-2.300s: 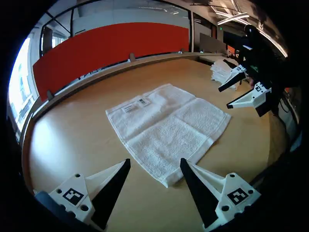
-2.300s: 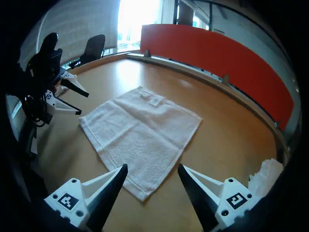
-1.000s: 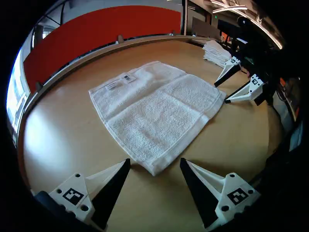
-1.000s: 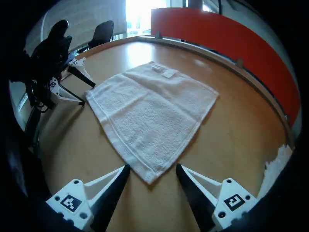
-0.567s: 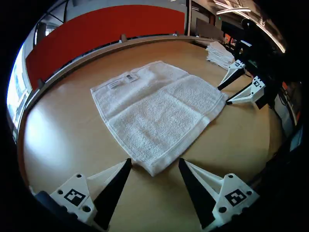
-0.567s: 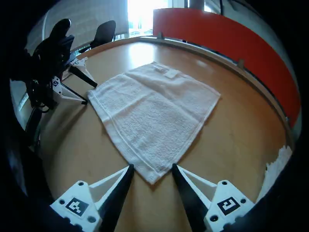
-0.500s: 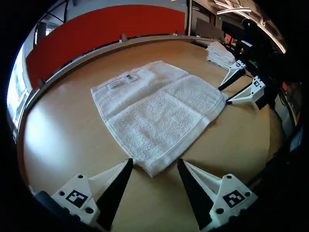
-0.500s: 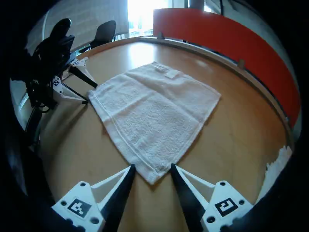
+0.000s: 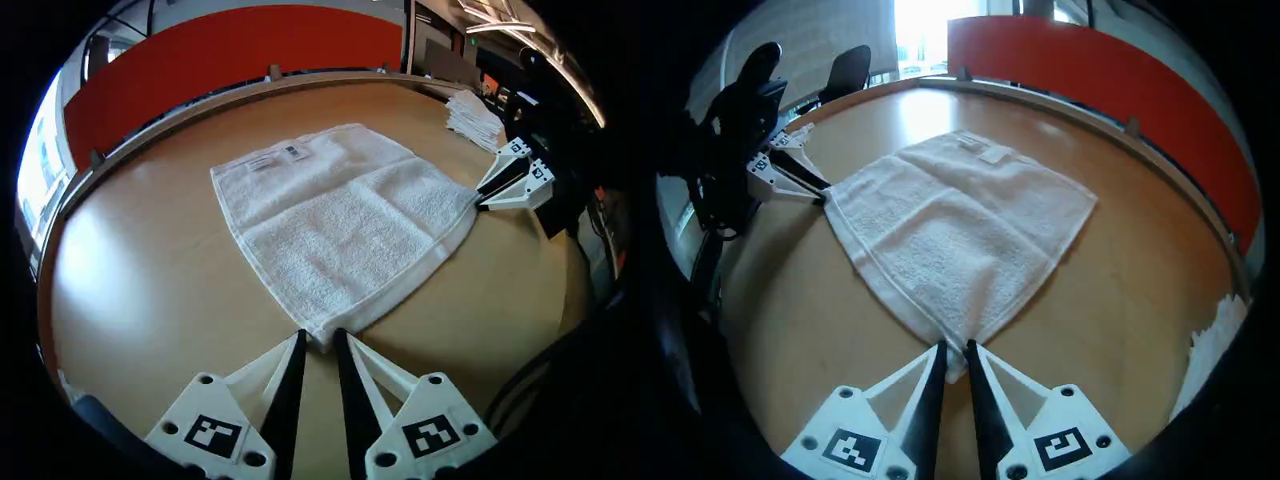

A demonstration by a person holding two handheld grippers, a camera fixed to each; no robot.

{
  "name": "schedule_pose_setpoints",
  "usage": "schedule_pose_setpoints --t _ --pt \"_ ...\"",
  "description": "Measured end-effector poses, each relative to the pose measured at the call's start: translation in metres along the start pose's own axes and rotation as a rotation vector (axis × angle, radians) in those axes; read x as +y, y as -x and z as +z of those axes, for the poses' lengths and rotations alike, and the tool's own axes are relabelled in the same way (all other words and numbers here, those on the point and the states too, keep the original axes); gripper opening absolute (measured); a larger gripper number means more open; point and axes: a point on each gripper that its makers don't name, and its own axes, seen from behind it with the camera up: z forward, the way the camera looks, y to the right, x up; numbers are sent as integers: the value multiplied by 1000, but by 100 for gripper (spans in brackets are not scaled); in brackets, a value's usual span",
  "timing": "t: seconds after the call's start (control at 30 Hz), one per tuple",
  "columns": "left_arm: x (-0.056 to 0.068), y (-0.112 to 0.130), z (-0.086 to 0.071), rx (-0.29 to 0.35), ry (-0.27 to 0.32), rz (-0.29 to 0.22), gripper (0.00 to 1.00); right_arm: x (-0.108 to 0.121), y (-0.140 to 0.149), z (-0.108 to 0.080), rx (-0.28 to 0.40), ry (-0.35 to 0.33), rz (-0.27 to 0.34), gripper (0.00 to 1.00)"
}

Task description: Fold towel

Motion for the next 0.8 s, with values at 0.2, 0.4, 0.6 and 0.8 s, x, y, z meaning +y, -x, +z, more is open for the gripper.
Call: schedule_pose_setpoints --t 0.2,0.4,0.6,0.8 --pt "3 0 0 1 0 -4 19 -1 -1 1 -1 0 -6 17" --pt "5 1 -1 -1 9 1 15 -1 -1 1 1 -2 17 16" --pt "7 1 -4 -15 26 -37 14 -1 -6 0 11 -3 28 16" --pt "8 -1 -11 -10 27 -80 14 0 -15 -5 24 1 14 16"
